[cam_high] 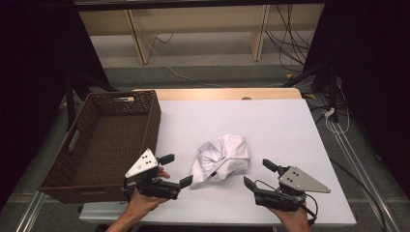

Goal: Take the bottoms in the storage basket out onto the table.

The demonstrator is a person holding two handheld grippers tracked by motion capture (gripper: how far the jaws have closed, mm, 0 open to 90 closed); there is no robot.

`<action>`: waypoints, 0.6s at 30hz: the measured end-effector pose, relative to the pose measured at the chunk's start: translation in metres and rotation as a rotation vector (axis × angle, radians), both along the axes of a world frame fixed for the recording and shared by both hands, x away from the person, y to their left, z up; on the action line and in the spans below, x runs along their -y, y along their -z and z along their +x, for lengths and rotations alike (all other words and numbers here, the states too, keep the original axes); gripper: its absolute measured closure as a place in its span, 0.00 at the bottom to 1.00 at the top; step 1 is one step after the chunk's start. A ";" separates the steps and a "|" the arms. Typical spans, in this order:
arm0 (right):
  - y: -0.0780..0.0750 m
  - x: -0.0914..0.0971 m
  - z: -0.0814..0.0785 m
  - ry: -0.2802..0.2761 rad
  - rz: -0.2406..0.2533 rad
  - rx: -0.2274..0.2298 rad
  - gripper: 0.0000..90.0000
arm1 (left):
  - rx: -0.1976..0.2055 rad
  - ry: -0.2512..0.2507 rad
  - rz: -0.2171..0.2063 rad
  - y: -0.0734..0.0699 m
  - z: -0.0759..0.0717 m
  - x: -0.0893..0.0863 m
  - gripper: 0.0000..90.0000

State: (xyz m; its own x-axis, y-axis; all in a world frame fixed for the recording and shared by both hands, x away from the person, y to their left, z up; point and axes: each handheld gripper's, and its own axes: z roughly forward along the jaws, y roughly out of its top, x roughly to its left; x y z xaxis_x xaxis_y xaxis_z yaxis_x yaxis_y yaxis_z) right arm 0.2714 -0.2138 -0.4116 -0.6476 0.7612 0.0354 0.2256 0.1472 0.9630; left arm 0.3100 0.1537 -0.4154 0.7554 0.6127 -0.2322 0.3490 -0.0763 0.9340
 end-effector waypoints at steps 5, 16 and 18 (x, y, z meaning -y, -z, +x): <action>0.000 0.000 0.000 0.000 0.002 0.000 0.21 | 0.003 -0.017 0.014 0.007 -0.004 0.000 0.00; 0.001 0.002 0.002 0.009 0.001 -0.007 0.19 | 0.015 -0.015 0.002 0.004 -0.003 0.000 0.00; 0.001 0.002 0.002 0.008 0.002 -0.006 0.19 | 0.013 -0.020 -0.003 0.004 -0.003 -0.002 0.00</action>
State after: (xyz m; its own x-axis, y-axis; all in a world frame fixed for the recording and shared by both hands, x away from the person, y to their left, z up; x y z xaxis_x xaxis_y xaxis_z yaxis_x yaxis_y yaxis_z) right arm 0.2733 -0.2154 -0.4127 -0.6411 0.7664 0.0408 0.2326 0.1434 0.9619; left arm 0.3071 0.1552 -0.4194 0.7461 0.6270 -0.2239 0.3379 -0.0669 0.9388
